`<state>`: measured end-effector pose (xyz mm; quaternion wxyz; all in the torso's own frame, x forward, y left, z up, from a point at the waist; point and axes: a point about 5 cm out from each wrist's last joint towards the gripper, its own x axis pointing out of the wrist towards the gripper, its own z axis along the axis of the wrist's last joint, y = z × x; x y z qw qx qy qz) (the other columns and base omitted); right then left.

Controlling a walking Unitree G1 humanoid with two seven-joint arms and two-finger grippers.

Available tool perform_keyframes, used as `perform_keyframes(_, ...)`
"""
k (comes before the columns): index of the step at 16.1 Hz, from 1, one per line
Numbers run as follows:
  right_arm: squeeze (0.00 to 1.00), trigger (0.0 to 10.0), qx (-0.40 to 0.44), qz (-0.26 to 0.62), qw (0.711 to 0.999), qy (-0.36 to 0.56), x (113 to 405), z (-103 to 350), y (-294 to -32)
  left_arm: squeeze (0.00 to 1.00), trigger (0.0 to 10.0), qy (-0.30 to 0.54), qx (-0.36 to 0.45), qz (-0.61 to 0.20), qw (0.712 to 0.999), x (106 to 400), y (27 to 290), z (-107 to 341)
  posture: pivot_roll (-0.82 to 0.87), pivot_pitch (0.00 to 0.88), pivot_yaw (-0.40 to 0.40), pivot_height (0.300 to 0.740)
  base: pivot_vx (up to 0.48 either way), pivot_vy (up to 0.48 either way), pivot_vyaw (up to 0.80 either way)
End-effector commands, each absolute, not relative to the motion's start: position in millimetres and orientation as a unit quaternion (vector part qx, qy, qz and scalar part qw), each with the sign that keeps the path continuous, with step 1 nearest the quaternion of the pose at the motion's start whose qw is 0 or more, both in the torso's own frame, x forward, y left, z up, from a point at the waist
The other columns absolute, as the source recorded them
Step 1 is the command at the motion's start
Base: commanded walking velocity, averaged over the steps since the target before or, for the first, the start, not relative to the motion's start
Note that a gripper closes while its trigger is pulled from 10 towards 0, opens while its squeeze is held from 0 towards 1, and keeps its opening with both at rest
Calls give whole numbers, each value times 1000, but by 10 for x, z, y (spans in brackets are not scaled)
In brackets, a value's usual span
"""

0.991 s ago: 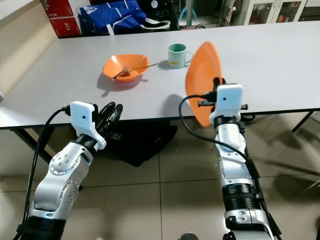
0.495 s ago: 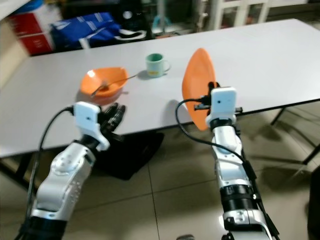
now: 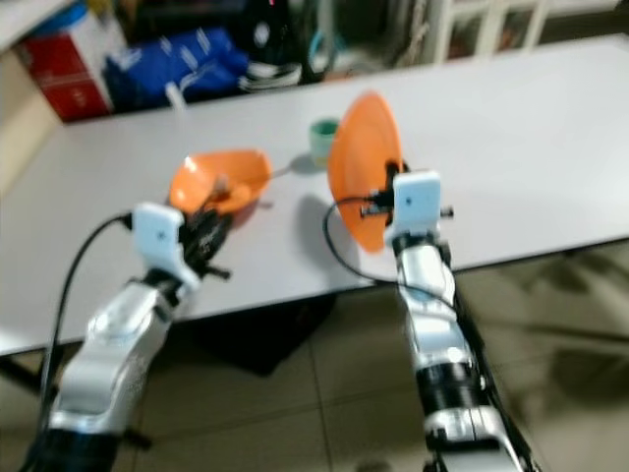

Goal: Setting the table

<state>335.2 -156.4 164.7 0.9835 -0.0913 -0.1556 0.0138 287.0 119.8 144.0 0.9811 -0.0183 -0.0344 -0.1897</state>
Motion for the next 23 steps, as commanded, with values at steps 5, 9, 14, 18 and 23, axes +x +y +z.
perform_keyframes(5,0,10000,-30,36,990,-131,3356,1615,-1543,0,10000,-41,-21,-202,978,2870,1144,1472,-274,0,137,740,0,0,0)
perform_keyframes(9,0,10000,119,59,986,-105,3391,1661,-1435,0,10000,-39,-20,-201,979,2856,1157,1467,-267,0,138,740,0,0,0)
perform_keyframes(14,0,10000,122,23,988,-95,3492,1604,-1545,0,10000,-40,-17,-200,979,2853,1174,1471,-259,0,140,740,0,0,0)
perform_keyframes(18,0,10000,169,-30,985,-20,3538,1256,-1673,0,10000,-40,-14,-201,979,2835,1187,1471,-242,0,146,740,0,0,0)
perform_keyframes(23,1000,10000,185,-116,975,48,3558,958,-1872,0,10000,-36,-7,-198,979,2791,1239,1468,-219,0,149,740,0,0,0)
